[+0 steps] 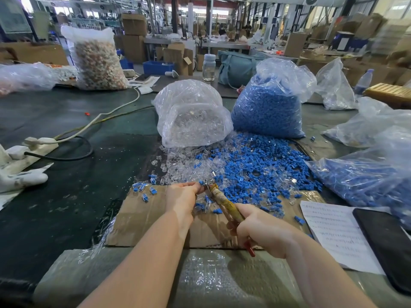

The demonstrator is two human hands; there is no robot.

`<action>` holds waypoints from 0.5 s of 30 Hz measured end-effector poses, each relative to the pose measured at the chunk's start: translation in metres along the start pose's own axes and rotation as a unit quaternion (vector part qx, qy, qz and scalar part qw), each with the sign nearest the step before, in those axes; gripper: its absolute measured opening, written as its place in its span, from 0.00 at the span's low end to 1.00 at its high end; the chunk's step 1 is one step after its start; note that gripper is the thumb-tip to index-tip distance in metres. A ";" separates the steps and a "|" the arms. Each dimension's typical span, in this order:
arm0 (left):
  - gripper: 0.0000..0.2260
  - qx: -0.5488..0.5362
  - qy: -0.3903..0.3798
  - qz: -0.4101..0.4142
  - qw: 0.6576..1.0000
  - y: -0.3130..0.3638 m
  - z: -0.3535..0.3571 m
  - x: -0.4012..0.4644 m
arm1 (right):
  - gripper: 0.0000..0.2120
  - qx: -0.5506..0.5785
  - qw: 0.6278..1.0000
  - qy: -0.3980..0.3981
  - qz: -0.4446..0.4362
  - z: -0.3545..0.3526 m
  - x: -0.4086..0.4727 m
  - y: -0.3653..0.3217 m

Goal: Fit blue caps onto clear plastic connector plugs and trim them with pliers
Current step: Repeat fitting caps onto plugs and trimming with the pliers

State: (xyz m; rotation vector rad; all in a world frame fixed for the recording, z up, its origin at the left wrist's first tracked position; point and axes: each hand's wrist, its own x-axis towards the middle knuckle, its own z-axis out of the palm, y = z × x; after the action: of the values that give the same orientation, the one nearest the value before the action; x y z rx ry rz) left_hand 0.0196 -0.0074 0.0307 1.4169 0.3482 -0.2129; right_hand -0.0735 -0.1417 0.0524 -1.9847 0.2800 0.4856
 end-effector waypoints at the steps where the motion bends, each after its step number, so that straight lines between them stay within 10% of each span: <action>1: 0.07 0.007 -0.004 -0.001 1.000 0.001 -0.001 0.001 | 0.14 0.004 1.000 -0.007 0.002 -0.001 0.000 0.000; 15: 0.04 0.047 -0.027 0.012 0.998 0.005 -0.004 0.005 | 0.15 0.045 0.998 -0.042 0.004 -0.004 -0.001 -0.004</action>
State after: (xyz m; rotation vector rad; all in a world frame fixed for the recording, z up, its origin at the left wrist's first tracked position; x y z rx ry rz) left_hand 0.0252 -0.0024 0.0333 1.5034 0.2801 -0.2508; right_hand -0.0723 -0.1437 0.0574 -1.8723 0.2532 0.5508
